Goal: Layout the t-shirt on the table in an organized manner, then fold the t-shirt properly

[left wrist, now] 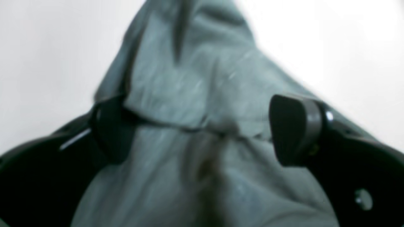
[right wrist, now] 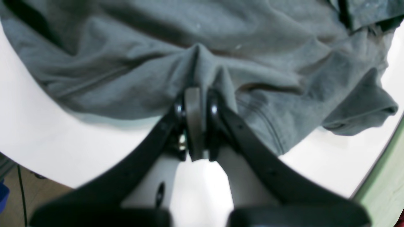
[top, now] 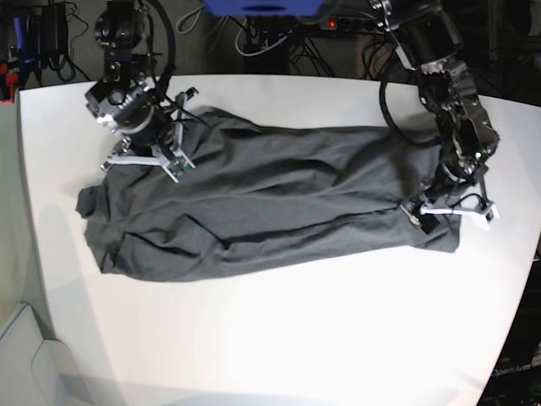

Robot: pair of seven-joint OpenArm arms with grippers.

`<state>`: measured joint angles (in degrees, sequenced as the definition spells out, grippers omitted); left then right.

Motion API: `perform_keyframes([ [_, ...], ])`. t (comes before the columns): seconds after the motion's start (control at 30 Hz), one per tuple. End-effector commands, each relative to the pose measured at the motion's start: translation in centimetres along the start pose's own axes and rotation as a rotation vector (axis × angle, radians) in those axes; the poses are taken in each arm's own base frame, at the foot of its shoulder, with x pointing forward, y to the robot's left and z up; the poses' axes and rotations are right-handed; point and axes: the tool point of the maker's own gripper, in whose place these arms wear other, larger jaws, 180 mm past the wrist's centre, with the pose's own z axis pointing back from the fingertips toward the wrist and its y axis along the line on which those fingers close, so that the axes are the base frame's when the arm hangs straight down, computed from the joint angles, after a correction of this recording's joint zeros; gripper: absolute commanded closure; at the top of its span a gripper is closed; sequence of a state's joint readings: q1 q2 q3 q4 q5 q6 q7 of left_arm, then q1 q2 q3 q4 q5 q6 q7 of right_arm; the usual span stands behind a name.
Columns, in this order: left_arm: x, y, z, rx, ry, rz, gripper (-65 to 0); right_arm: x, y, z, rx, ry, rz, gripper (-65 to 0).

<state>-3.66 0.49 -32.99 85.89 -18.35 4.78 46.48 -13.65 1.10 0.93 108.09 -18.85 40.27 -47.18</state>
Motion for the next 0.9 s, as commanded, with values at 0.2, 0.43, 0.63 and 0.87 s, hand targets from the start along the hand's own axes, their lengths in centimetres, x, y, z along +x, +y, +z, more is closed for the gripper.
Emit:
perform_keyframes([
  [0.2, 1.5, -0.5, -0.5, -0.012, -0.053, 0.010, -65.0, 0.9, -0.7, 0.3, -0.019, -0.034, 0.000, 0.0],
  [0.43, 1.7, -0.6, -0.5, -0.013, -0.063, 0.011, -65.0, 0.4, -0.4, -0.5, -0.001, -0.012, -0.008, 0.0],
  [0.63, 1.8, -0.6, -0.5, -0.014, -0.066, 0.010, -65.0, 0.3, -0.2, -0.7, 0.005, -0.009, -0.007, 0.0],
  [0.87, 2.4, -0.6, -0.3, -0.016, -0.082, 0.001, -65.0, 0.3, -0.3, -0.7, 0.003, -0.009, -0.009, 0.0],
])
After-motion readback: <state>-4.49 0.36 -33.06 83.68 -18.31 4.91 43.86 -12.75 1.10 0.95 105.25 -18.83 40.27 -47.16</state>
